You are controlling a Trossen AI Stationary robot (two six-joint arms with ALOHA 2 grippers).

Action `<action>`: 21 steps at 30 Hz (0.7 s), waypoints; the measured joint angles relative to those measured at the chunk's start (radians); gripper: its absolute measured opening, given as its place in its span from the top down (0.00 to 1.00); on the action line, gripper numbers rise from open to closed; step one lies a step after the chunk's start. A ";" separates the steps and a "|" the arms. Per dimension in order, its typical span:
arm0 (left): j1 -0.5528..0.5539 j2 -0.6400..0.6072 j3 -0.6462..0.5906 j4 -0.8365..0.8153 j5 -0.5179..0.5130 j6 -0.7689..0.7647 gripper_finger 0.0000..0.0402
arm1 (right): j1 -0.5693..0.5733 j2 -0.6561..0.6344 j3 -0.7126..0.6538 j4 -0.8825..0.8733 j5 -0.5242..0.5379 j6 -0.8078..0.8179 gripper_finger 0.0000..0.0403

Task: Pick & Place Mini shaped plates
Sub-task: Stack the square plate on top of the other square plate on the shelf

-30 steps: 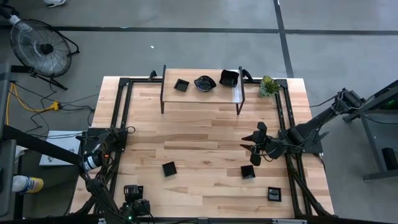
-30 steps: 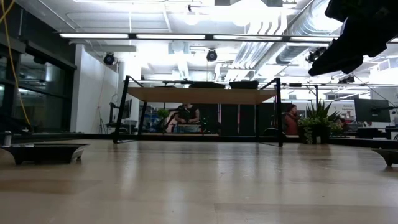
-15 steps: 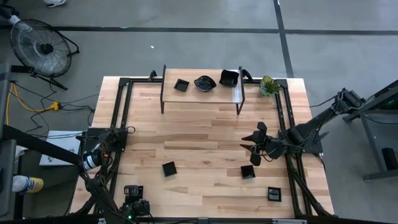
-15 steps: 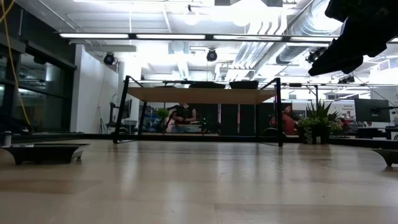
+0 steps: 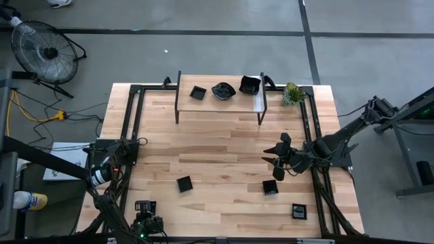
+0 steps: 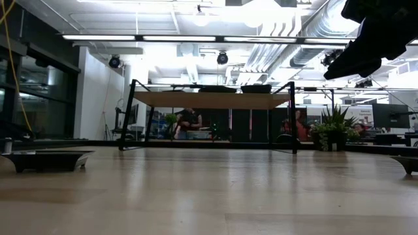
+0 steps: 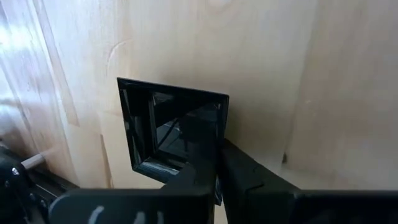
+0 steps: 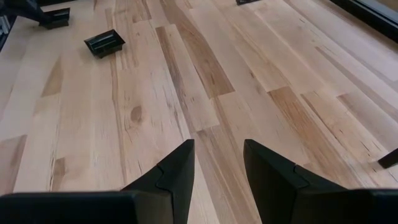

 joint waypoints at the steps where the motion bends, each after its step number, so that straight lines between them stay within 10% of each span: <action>1: 0.000 0.000 0.000 0.000 0.000 0.000 0.99 | 0.000 0.000 0.000 0.000 0.000 0.000 0.67; 21: 0.059 0.000 0.113 -0.125 -0.165 0.063 1.00 | 0.000 0.000 0.000 0.012 0.000 0.007 0.67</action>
